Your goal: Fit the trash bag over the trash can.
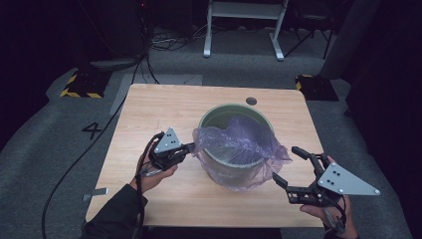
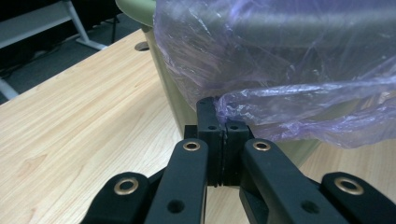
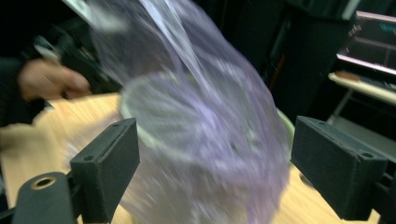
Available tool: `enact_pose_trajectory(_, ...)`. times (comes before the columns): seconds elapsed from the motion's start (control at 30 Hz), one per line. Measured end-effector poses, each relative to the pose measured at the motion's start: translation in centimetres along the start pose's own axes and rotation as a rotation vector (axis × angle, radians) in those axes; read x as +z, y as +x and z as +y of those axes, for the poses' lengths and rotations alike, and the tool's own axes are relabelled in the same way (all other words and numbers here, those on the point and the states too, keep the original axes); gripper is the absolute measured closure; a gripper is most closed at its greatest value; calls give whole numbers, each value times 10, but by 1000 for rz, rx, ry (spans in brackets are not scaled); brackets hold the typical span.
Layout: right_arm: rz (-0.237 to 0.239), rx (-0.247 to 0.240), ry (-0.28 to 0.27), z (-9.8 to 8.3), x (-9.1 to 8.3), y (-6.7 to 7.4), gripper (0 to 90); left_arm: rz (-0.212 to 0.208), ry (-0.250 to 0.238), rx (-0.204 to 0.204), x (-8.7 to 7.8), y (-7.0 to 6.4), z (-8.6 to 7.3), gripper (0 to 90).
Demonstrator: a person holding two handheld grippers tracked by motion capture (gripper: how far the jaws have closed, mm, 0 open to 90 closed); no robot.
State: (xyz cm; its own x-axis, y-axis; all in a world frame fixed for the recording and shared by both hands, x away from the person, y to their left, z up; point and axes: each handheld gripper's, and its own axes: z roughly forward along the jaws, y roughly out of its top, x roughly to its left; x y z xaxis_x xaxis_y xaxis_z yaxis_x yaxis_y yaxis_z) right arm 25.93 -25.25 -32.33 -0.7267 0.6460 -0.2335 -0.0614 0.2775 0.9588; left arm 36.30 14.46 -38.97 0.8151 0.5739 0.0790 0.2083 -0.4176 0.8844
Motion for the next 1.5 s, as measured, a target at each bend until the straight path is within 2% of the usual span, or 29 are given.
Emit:
enact_pose_trajectory(0.1, 10, 11, -28, 12, 0, 1, 174, 5, 5, 1, 1, -1, 0, 894)
enact_pose_trajectory(0.13, 10, 15, -35, 15, 2, 0, 221, 6, 6, 0, 2, -1, 0, 894)
enact_pose_trajectory(0.2, -32, 15, -26, 21, 7, -2, 423, 16, 5, 4, 2, -2, 0, 894)
enact_pose_trajectory(0.23, -45, 11, -17, 22, 10, -4, 469, 17, 6, 6, 2, -2, 0, 893)
enact_pose_trajectory(0.3, -61, 33, -14, 23, 17, -12, 661, 24, 14, 16, 3, -1, 0, 890)
enact_pose_trajectory(0.37, -85, 38, -5, 23, 24, -21, 759, 21, 16, 11, 4, 0, 0, 883)
enact_pose_trajectory(0.47, -124, 50, -1, 20, 35, -35, 855, 21, 29, 16, 6, 1, -2, 883)
enact_pose_trajectory(0.63, -166, 36, 57, 18, 59, -50, 893, 15, 55, 8, 13, 5, -4, 883)
enact_pose_trajectory(0.7, -161, 55, 80, 14, 69, -57, 898, 17, 68, 4, 16, 6, -6, 885)
enact_pose_trajectory(0.8, -180, 62, 133, 6, 83, -67, 900, 11, 83, -4, 21, 8, -9, 886)
enact_pose_trajectory(0.9, -179, 100, 170, -3, 92, -79, 900, 7, 94, -14, 24, 9, -11, 864)
enact_pose_trajectory(0.97, -176, 134, 174, -10, 93, -85, 900, 15, 93, -21, 25, 8, -12, 754)
enact_pose_trajectory(1.03, -161, 150, 174, -14, 92, -87, 900, 12, 67, -48, 21, 9, -13, 570)
enact_pose_trajectory(1.13, -153, 142, 177, -16, 90, -85, 899, -9, 21, -72, 7, 9, -14, 349)
enact_pose_trajectory(1.17, -153, 137, 173, -15, 90, -85, 900, -22, 13, -64, 1, 7, -14, 278)
enact_pose_trajectory(1.2, -148, 133, 168, -14, 89, -84, 900, -25, 3, -48, -6, 4, -14, 247)
enact_pose_trajectory(1.3, -140, 120, 149, -9, 85, -83, 898, -19, -33, -3, -30, -1, -14, 203)
enact_pose_trajectory(1.37, -132, 113, 137, -7, 83, -83, 897, -15, -67, -1, -43, -3, -12, 198)
enact_pose_trajectory(1.47, -126, 104, 130, -5, 82, -82, 893, -33, -125, -6, -59, -4, -6, 198)
enact_pose_trajectory(1.5, -127, 101, 132, -4, 83, -81, 893, -34, -142, 4, -63, -6, -3, 198)
